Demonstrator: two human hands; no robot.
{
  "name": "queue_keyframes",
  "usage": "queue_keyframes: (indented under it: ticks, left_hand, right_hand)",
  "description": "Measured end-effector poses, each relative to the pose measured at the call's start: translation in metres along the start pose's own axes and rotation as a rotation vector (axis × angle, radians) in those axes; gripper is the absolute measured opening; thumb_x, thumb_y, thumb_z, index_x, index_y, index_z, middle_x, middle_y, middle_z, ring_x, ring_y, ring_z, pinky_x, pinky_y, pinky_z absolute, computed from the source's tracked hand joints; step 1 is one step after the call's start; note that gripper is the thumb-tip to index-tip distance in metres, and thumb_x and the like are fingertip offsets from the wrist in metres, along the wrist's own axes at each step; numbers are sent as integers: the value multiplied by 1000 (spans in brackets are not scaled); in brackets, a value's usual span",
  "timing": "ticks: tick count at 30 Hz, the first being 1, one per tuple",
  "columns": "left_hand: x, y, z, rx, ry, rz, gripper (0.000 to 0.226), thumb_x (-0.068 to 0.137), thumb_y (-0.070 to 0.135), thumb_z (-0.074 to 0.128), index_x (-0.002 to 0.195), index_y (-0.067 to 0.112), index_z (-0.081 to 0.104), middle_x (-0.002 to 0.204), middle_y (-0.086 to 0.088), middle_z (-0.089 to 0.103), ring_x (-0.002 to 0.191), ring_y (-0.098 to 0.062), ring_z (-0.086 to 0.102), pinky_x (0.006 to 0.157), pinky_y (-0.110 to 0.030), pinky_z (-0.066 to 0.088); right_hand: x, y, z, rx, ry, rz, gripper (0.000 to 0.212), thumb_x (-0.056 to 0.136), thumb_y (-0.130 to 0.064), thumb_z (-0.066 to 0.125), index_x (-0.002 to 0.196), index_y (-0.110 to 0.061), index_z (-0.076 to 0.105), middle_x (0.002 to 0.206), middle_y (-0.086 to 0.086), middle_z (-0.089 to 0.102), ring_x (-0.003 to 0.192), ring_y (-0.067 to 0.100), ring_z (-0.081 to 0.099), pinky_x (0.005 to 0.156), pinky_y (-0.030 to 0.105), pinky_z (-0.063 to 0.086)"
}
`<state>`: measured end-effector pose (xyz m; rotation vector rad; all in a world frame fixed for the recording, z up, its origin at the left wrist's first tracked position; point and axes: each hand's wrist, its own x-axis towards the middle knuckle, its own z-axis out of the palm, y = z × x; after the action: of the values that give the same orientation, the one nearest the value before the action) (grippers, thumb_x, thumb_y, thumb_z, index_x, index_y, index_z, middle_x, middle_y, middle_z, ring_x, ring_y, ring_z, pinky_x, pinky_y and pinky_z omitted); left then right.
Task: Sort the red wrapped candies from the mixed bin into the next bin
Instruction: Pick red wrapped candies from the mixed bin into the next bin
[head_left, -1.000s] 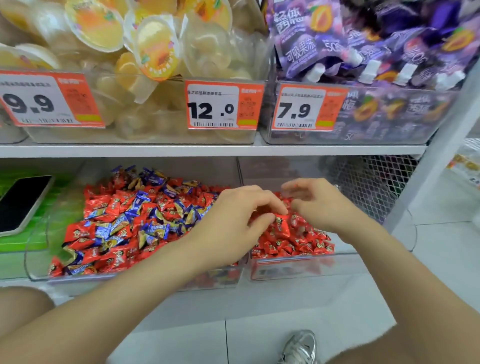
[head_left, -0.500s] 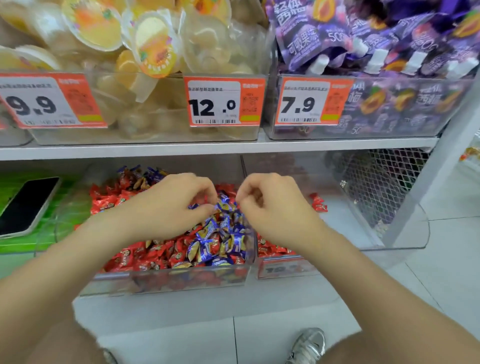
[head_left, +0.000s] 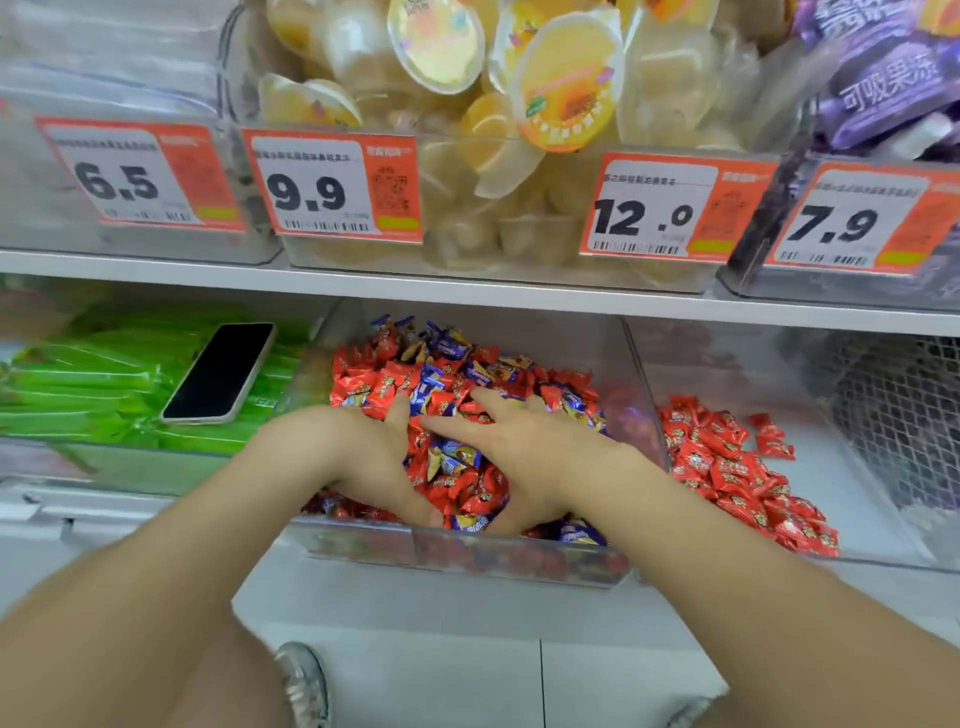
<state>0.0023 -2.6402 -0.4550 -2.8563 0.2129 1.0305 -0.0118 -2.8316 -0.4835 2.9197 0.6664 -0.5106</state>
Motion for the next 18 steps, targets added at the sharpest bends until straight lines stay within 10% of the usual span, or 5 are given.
queue_keyframes:
  ticks: [8, 11, 14, 18]
  left_hand:
    - [29, -1, 0, -286, 132, 17, 147, 54, 42, 103, 161, 24, 4, 150, -27, 24, 90, -29, 70, 66, -34, 64]
    - [40, 4, 1, -398, 251, 81, 143, 50, 43, 105, 159, 18, 16, 162, -27, 20, 129, -40, 57, 92, -38, 57]
    - [55, 9, -2, -592, 397, 241, 113, 49, 40, 105, 140, 19, 43, 143, -9, 52, 120, -25, 60, 90, -33, 53]
    - [58, 11, -11, -499, 492, 474, 126, 53, 41, 103, 157, 25, 34, 149, 4, 54, 137, -18, 51, 108, -27, 41]
  right_hand:
    - [36, -4, 12, -28, 184, 19, 111, 67, -64, 86, 155, -50, 20, 142, 8, 40, 114, 41, 55, 92, 51, 48]
    - [38, 9, 2, 87, 251, 92, 88, 71, -54, 84, 146, -41, 39, 130, 8, 52, 113, 41, 61, 83, 43, 52]
    - [37, 26, -9, 289, 342, 129, 60, 66, -49, 81, 121, -35, 59, 111, 3, 67, 105, 36, 68, 83, 43, 58]
    - [19, 46, -18, 312, 338, 138, 77, 64, -45, 85, 136, -34, 58, 122, 3, 69, 112, 32, 67, 92, 42, 57]
